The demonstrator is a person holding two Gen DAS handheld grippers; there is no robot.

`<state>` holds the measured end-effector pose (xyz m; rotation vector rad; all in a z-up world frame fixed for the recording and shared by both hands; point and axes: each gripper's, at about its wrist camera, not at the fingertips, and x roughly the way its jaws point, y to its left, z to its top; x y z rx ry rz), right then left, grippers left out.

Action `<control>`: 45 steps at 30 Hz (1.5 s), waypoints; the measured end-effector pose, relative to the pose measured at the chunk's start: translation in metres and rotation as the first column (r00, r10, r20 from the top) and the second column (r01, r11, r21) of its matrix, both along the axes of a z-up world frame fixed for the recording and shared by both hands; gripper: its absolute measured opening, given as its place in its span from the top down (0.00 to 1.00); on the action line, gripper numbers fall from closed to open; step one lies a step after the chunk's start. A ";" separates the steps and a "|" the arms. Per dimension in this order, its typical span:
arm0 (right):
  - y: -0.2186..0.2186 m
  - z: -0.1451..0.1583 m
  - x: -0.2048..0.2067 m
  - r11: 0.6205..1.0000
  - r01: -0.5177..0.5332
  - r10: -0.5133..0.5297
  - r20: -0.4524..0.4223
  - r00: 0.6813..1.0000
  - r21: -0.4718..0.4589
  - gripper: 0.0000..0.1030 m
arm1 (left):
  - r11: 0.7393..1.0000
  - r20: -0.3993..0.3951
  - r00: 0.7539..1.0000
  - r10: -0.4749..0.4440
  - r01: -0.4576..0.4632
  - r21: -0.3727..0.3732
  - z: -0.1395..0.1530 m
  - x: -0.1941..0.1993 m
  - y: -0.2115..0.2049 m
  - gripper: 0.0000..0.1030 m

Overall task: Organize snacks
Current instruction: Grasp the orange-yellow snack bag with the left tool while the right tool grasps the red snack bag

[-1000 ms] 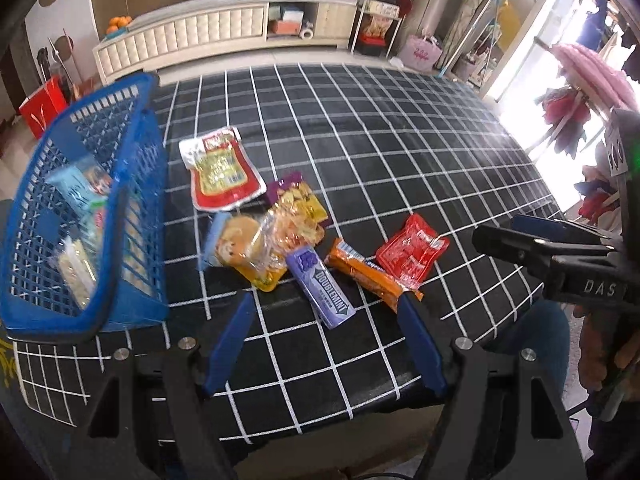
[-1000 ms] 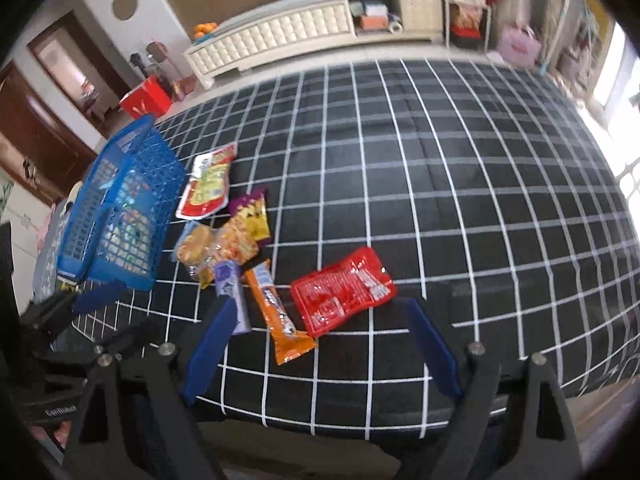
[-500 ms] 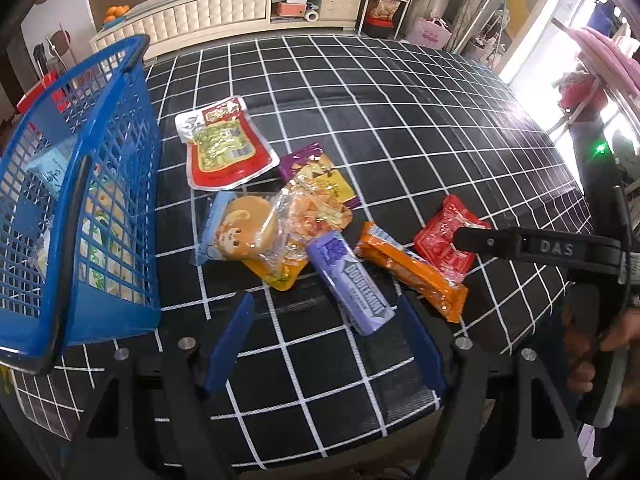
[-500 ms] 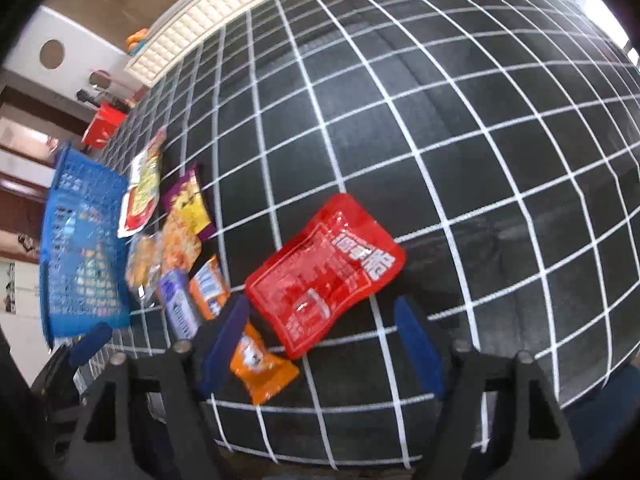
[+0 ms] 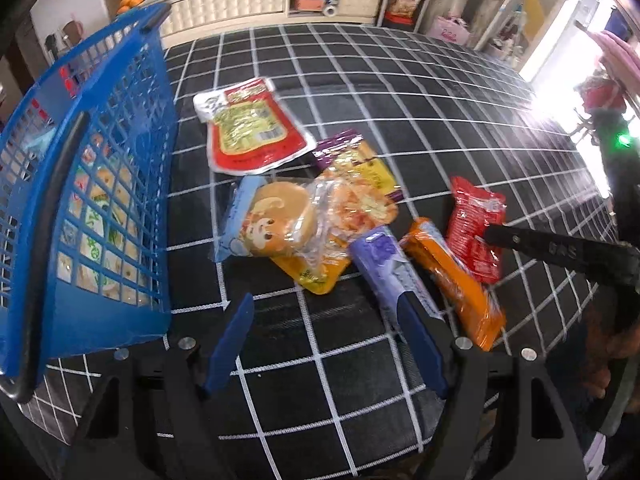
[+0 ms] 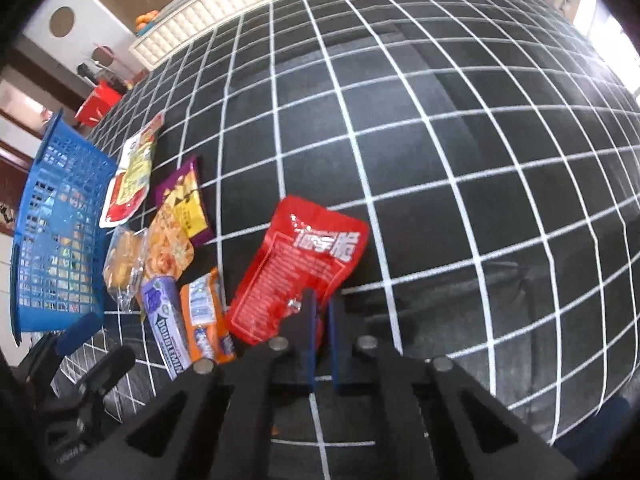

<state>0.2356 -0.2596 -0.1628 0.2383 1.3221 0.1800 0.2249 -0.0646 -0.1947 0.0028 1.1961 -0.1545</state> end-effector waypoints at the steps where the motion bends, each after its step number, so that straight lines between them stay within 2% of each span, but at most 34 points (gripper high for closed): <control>1: 0.000 0.000 -0.001 1.000 -0.011 0.011 0.007 1.000 -0.003 0.93 | 1.000 0.001 1.000 0.010 -0.010 0.007 -0.003 0.002 0.001 0.30; 5: -0.003 0.000 -0.002 0.999 -0.034 0.034 0.027 0.999 -0.004 0.94 | 0.998 0.015 1.000 0.005 -0.006 0.060 -0.013 0.008 0.001 0.32; 7: -0.006 -0.001 0.002 0.999 -0.032 0.032 0.032 0.999 0.001 0.94 | 0.992 0.021 0.999 -0.034 0.031 0.125 -0.017 0.011 -0.006 0.46; 9: -0.009 -0.002 0.004 1.000 -0.027 0.026 0.032 0.999 0.013 0.94 | 0.984 0.023 0.997 -0.072 0.068 0.166 -0.020 0.014 -0.011 0.53; 11: -0.017 0.000 0.003 0.999 -0.026 0.026 0.034 0.999 0.020 0.94 | 0.978 0.021 0.994 -0.106 0.101 0.181 -0.022 0.016 -0.016 0.62; 12: -0.019 0.000 0.002 0.999 -0.026 0.025 0.037 0.999 0.023 0.94 | 0.975 0.016 0.992 -0.123 0.118 0.186 -0.024 0.016 -0.019 0.71; 13: -0.022 0.000 0.001 0.999 -0.025 0.024 0.037 0.999 0.029 0.94 | 0.973 0.005 0.990 -0.138 0.135 0.185 -0.026 0.017 -0.022 0.76; 21: -0.034 0.002 -0.002 0.998 -0.021 0.018 0.040 0.999 0.060 0.95 | 0.959 0.009 0.981 -0.195 0.188 0.213 -0.030 0.026 -0.036 0.78; 24: -0.035 0.001 -0.003 0.998 -0.020 0.017 0.043 0.999 0.065 0.95 | 0.962 0.007 0.981 -0.191 0.186 0.198 -0.031 0.038 -0.036 0.79; 25: -0.032 0.000 -0.001 0.998 -0.018 0.015 0.043 0.999 0.067 0.95 | 0.966 0.003 0.982 -0.191 0.187 0.181 -0.032 0.042 -0.036 0.87; 27: -0.034 0.000 -0.001 0.997 -0.014 0.011 0.042 0.999 0.071 0.95 | 0.968 -0.003 0.981 -0.193 0.191 0.161 -0.033 0.048 -0.035 0.90; 28: -0.035 0.000 -0.002 0.998 -0.010 0.007 0.041 0.999 0.067 0.95 | 0.966 -0.006 0.980 -0.199 0.197 0.167 -0.033 0.050 -0.038 0.96; 31: -0.039 0.002 -0.002 0.997 0.002 -0.005 0.040 0.999 0.071 0.95 | 0.963 0.001 0.980 -0.198 0.194 0.187 -0.031 0.049 -0.041 0.99; 33: -0.042 0.005 -0.003 0.998 0.010 -0.013 0.045 0.999 0.069 0.95 | 0.972 0.006 0.982 -0.191 0.188 0.140 -0.026 0.045 -0.039 0.99; 37: -0.041 0.014 -0.006 0.997 0.011 -0.016 0.062 0.998 0.072 0.95 | 0.980 0.031 0.983 -0.179 0.175 0.093 -0.011 0.041 -0.035 1.00; 45: -0.021 0.046 -0.011 0.997 -0.020 0.010 0.126 0.992 0.080 0.95 | 0.989 0.120 0.982 -0.148 0.144 0.045 0.036 0.032 -0.021 1.00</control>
